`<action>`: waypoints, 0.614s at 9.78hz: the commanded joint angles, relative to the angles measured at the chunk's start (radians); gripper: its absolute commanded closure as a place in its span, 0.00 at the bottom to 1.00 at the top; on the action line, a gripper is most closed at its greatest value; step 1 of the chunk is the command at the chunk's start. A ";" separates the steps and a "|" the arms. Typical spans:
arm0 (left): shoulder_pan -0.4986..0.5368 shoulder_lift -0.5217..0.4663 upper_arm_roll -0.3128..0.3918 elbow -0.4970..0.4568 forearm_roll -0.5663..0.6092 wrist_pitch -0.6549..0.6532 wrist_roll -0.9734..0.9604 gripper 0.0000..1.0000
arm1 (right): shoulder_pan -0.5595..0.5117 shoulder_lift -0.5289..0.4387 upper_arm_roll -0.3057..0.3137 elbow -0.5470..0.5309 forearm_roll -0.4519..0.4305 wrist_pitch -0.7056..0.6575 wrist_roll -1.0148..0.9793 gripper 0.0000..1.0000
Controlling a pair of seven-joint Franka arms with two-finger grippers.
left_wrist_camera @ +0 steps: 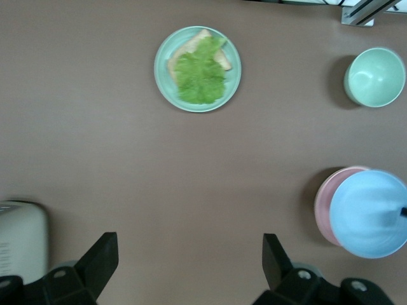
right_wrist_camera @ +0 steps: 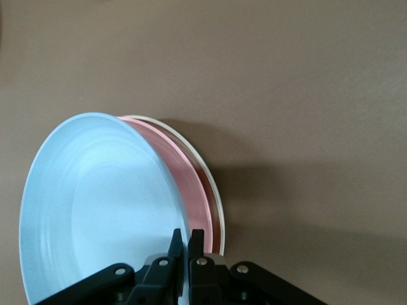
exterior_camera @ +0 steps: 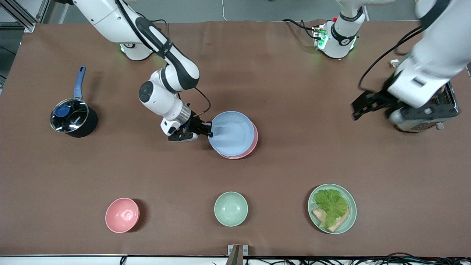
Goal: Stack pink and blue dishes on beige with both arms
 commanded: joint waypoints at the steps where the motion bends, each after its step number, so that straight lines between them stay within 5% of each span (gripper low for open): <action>1: -0.010 -0.089 0.068 -0.087 0.016 -0.085 0.113 0.00 | 0.013 0.033 0.003 -0.004 0.015 0.067 0.013 0.98; 2: -0.074 -0.124 0.159 -0.115 0.016 -0.117 0.141 0.00 | 0.013 0.033 0.003 -0.004 0.015 0.067 0.011 0.97; 4: -0.074 -0.148 0.176 -0.127 0.014 -0.163 0.157 0.00 | 0.010 0.036 0.003 -0.004 0.015 0.067 0.008 0.90; 5: -0.071 -0.157 0.176 -0.138 0.014 -0.165 0.157 0.00 | 0.006 0.036 0.003 -0.004 0.015 0.066 0.005 0.71; 6: -0.065 -0.184 0.176 -0.164 0.014 -0.165 0.154 0.00 | 0.004 0.034 0.003 -0.004 0.015 0.066 0.005 0.40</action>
